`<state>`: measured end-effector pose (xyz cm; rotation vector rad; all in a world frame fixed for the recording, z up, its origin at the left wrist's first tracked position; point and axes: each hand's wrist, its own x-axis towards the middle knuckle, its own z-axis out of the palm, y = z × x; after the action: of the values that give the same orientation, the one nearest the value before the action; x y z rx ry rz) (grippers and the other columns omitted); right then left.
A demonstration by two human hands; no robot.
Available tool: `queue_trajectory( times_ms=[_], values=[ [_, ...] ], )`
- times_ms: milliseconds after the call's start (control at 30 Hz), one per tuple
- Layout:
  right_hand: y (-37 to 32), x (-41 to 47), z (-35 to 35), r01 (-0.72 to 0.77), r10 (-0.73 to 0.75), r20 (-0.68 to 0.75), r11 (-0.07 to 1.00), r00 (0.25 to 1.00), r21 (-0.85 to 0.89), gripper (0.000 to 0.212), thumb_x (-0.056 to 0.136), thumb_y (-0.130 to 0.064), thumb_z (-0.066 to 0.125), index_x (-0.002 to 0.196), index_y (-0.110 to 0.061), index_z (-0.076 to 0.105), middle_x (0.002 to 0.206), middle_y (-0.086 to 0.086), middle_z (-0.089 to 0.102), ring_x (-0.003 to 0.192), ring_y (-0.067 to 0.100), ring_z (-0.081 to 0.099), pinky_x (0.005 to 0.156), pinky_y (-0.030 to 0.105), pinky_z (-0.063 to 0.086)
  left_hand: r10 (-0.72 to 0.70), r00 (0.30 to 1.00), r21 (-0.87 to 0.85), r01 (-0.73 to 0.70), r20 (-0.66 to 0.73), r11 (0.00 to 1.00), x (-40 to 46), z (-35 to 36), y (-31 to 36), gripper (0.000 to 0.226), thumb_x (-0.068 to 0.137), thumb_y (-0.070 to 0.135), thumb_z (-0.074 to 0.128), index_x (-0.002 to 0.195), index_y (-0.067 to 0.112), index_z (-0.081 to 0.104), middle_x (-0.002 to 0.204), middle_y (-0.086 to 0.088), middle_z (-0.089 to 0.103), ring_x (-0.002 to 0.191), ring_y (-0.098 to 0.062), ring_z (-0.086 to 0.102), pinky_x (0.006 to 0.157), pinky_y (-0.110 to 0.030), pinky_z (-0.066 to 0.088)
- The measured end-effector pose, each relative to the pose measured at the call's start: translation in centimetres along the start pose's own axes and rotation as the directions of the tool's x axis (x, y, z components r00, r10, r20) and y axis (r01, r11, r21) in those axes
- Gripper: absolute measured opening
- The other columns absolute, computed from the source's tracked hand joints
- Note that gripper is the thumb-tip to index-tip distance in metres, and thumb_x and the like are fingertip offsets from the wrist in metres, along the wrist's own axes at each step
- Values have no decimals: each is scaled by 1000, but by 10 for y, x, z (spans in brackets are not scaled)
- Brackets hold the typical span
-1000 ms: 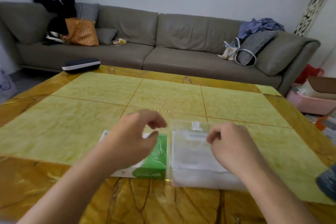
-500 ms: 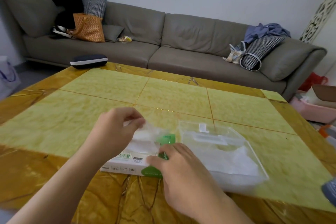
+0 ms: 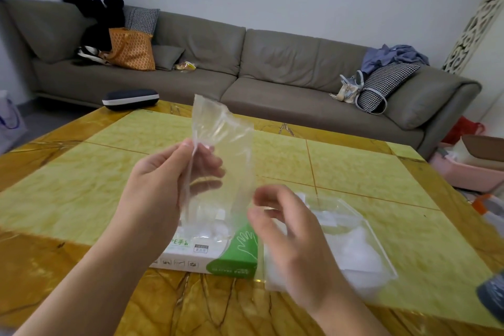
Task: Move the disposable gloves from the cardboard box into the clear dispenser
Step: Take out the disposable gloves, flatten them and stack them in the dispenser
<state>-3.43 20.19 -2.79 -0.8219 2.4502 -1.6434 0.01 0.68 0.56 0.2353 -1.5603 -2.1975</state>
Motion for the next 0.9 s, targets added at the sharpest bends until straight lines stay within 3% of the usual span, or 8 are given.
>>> queue_trajectory(
  times_ms=[67, 133, 267, 333, 467, 633, 733, 900],
  values=[
    [-3, 3, -9, -93, 79, 57, 946, 995, 310, 63, 87, -77, 57, 128, -30, 66, 130, -9, 69, 128, 9, 60, 112, 42, 43, -30, 998, 6, 30, 53, 1000, -5, 7, -1, 39, 104, 28, 48, 94, -2, 71, 89, -20, 72, 84, -32, 72, 83, -47, 61],
    [-5, 8, -16, -160, 141, 76, 884, 987, 439, 70, 83, -80, 60, 121, -23, 72, 124, -1, 73, 123, 19, 66, 108, 47, 46, -84, 987, 83, 73, 134, 994, -11, 14, -7, 43, 100, 31, 51, 90, -7, 71, 89, -23, 73, 82, -34, 71, 83, -49, 61],
    [-9, 13, -27, -214, 260, -53, 878, 964, 429, 22, 96, -26, 74, 90, -5, 77, 85, 14, 77, 76, 25, 75, 67, 34, 59, -276, 920, 142, 245, 279, 959, -14, 29, -22, 60, 100, 46, 51, 98, -9, 72, 96, -31, 73, 83, -40, 72, 76, -47, 64],
    [-7, 11, -29, -247, 319, -122, 881, 940, 404, 17, 98, -10, 70, 83, -1, 73, 73, 16, 74, 61, 25, 69, 57, 30, 56, -347, 850, 170, 303, 397, 938, -14, 30, -22, 68, 95, 63, 55, 112, 0, 72, 104, -27, 73, 92, -40, 73, 80, -49, 63],
    [1, 11, -40, -272, 366, -121, 840, 923, 469, 15, 103, -7, 63, 94, 0, 73, 80, 18, 76, 65, 31, 73, 58, 38, 59, -283, 908, 423, 135, 308, 896, -17, 28, -23, 28, 93, 25, 72, 114, 7, 71, 98, -16, 77, 89, -31, 77, 78, -41, 65],
    [4, 11, -74, -334, 376, -23, 846, 926, 415, 11, 101, 3, 60, 107, 2, 70, 90, 19, 79, 76, 37, 77, 66, 41, 63, -258, 965, 345, 226, 50, 911, -13, 27, -24, 19, 101, 10, 58, 104, 0, 74, 90, -20, 77, 73, -28, 73, 68, -37, 64],
    [6, 9, -94, -372, 363, 85, 879, 928, 298, 23, 98, 5, 63, 119, -4, 64, 98, 15, 80, 87, 39, 78, 72, 41, 64, -229, 967, 414, 164, 114, 895, -13, 28, -18, 17, 98, 12, 61, 104, 3, 75, 87, -16, 77, 68, -26, 70, 61, -34, 63],
    [11, 11, -104, -295, 275, 199, 952, 941, 79, 46, 84, -21, 88, 125, -16, 67, 99, 8, 81, 91, 29, 79, 81, 48, 61, -261, 923, 561, 62, 282, 825, -14, 42, -20, 15, 97, 15, 65, 100, 10, 78, 82, -13, 77, 56, -21, 62, 48, -32, 53]
  ],
)
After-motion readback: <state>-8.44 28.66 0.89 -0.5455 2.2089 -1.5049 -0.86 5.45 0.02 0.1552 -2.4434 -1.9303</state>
